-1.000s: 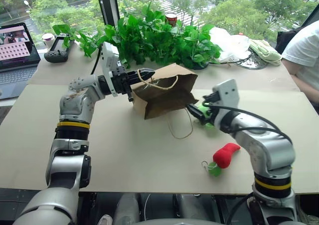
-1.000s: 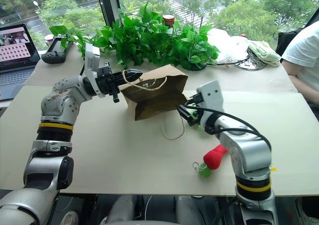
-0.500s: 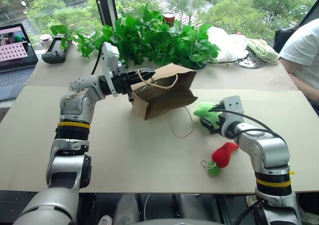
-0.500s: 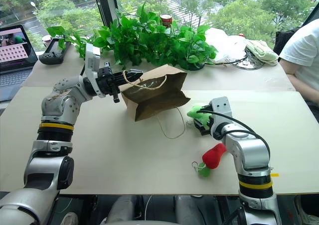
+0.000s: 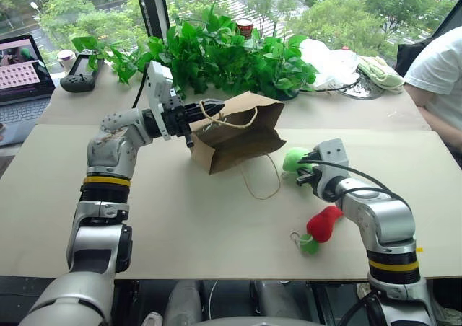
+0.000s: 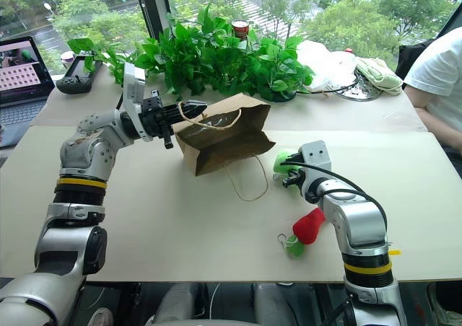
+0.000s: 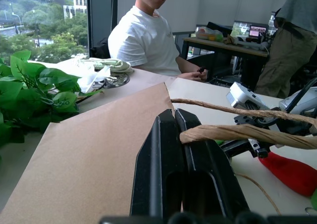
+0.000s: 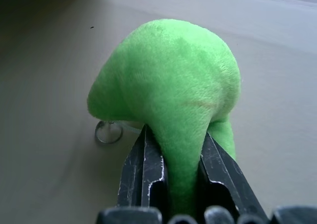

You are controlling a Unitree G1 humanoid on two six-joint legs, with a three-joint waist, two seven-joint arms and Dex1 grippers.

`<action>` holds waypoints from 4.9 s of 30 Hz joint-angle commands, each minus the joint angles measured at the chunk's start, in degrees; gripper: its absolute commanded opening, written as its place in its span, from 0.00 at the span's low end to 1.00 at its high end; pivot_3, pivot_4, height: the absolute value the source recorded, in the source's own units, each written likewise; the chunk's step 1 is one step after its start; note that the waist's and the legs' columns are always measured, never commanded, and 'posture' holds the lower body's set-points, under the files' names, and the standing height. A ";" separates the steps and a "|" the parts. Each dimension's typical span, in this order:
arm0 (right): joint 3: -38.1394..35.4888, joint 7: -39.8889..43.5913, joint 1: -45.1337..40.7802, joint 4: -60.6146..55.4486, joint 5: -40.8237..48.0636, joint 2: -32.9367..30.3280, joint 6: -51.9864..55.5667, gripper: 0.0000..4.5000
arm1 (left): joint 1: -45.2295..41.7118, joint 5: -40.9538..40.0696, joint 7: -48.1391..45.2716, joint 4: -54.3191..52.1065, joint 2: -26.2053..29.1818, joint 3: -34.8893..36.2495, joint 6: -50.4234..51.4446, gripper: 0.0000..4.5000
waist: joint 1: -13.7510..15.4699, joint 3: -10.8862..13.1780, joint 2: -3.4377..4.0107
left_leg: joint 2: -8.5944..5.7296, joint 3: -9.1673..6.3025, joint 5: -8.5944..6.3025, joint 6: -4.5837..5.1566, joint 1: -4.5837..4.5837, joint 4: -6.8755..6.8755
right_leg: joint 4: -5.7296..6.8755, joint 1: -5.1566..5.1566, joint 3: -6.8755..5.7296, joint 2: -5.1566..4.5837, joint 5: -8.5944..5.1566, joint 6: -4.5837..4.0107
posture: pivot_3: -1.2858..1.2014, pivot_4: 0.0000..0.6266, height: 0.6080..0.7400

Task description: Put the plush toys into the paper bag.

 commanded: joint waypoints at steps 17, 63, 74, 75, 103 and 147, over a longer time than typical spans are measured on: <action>2.09 11.10 -10.39 -19.41 13.23 -10.66 5.17 0.16 | -1.43 -0.74 0.15 -0.23 0.38 1.06 -0.38 0.00 | 0.10 0.02 0.03 | -0.18 -0.49 0.00 0.01 -0.03 -0.01 | -0.02 0.04 0.03 0.04 -0.03 0.04 | 0.52 0.24 1.00; 8.94 -4.35 -30.25 13.48 -4.02 10.55 1.92 1.00 | -1.90 -0.31 -1.67 -0.05 -0.70 -0.75 -0.57 0.00 | -0.15 0.02 0.06 | -0.23 -0.63 0.02 0.04 -0.38 -0.03 | 0.10 -0.12 -0.09 0.03 -0.02 0.03 | 0.52 0.24 1.00; -1.92 7.46 -21.64 -8.30 5.48 -5.31 14.41 1.00 | -2.31 -0.55 -1.56 0.67 -0.11 -0.05 -0.59 0.00 | 0.33 0.03 0.07 | -0.25 -0.69 0.01 0.06 -0.48 -0.04 | 0.05 -0.08 -0.13 0.02 -0.03 0.04 | 0.52 0.24 1.00; -2.69 8.87 -20.23 -10.10 6.31 -8.04 15.37 1.00 | -2.22 -0.57 -1.58 0.59 -0.06 -0.03 -0.57 0.00 | 0.44 0.03 0.07 | -0.25 -0.70 0.01 0.06 -0.48 -0.04 | 0.04 -0.08 -0.13 0.02 -0.03 0.04 | 0.52 0.24 1.00; -17.48 9.67 19.47 -36.48 16.35 -15.86 29.94 1.00 | -1.64 -0.42 -2.39 0.81 0.30 -0.06 -0.26 0.00 | 0.34 0.03 0.07 | -1.03 -2.15 0.11 0.26 -0.43 0.01 | -0.05 0.14 0.18 0.03 -0.16 0.24 | 0.52 0.24 1.00; -12.23 3.48 -9.43 -28.50 18.91 2.37 29.24 0.15 | -2.01 -0.12 -2.24 0.93 -0.09 -0.36 -0.60 0.00 | -0.25 0.02 0.09 | -1.20 -2.57 0.24 0.34 -0.44 0.02 | 0.04 0.22 0.21 0.18 -0.17 0.23 | 0.52 0.24 1.00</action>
